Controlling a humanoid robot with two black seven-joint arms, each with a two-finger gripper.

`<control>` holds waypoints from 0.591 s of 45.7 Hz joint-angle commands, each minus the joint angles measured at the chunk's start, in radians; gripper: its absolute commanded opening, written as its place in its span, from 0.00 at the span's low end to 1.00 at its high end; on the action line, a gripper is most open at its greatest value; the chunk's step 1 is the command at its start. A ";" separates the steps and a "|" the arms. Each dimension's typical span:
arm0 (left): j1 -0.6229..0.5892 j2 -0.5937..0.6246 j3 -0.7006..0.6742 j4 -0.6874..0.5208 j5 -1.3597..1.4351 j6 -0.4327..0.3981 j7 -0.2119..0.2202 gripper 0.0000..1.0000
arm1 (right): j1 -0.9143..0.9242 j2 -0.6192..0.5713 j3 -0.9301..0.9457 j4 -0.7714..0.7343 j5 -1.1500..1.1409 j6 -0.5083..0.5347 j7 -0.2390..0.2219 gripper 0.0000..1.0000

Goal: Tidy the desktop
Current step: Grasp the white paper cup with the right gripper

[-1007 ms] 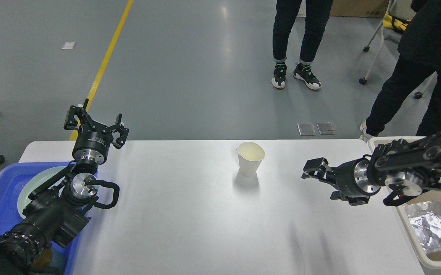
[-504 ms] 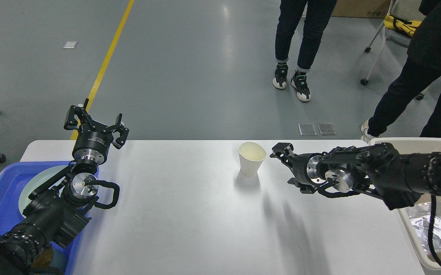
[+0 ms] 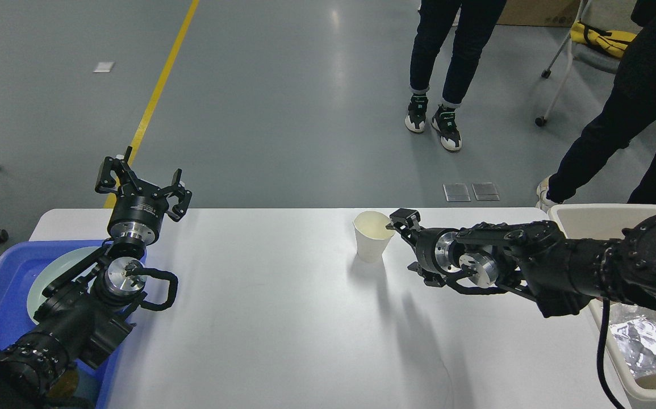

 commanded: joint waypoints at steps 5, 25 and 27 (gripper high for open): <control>0.000 0.000 0.000 0.000 0.000 0.000 0.000 0.98 | -0.050 0.072 0.022 -0.101 0.000 -0.002 0.000 0.94; 0.000 0.000 0.000 0.000 -0.001 0.000 0.000 0.98 | -0.121 0.119 0.083 -0.180 0.019 -0.055 0.000 0.48; 0.000 0.000 -0.002 0.000 0.000 0.000 0.000 0.98 | -0.127 0.121 0.094 -0.184 0.019 -0.058 0.000 0.38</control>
